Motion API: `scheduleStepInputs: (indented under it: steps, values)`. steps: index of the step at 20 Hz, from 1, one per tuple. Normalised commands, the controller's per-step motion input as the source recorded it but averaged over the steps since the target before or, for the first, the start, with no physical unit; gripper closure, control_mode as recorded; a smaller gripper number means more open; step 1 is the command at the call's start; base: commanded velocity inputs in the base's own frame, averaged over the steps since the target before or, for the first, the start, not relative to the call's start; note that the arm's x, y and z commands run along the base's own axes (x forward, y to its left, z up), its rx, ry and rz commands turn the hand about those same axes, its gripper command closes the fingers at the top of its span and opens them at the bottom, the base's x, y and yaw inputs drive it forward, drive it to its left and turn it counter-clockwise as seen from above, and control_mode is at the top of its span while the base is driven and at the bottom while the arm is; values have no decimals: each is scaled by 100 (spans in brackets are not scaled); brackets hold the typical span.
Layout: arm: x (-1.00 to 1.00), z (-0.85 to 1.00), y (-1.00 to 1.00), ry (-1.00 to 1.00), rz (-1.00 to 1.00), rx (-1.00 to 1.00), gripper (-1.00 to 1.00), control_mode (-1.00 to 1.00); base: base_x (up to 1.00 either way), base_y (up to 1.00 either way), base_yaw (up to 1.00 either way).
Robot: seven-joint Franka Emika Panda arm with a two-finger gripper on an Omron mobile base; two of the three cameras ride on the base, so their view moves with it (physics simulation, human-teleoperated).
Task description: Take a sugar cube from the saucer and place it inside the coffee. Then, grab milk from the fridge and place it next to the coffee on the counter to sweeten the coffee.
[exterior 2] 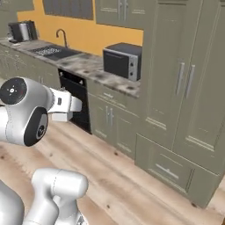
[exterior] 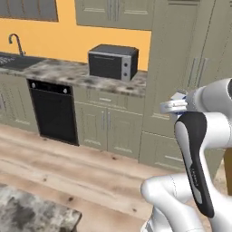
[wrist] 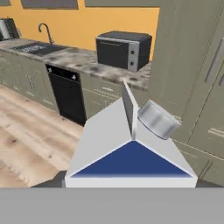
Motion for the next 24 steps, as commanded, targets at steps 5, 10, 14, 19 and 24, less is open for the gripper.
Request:
scheduleStepInputs:
  steps: [5, 10, 14, 19, 24]
  values:
    - [0, 0, 0, 0, 0, 0, 100, 100, 100, -29, 42]
    - [0, 0, 0, 0, 0, 0, 100, 100, 100, 2, 41]
    - [0, 0, 0, 0, 0, 0, 100, 100, 100, 29, 34]
    - [0, 0, 0, 0, 0, 0, 100, 100, 100, 37, 31]
    - [0, 0, 0, 0, 0, 0, 100, 100, 100, 19, 27]
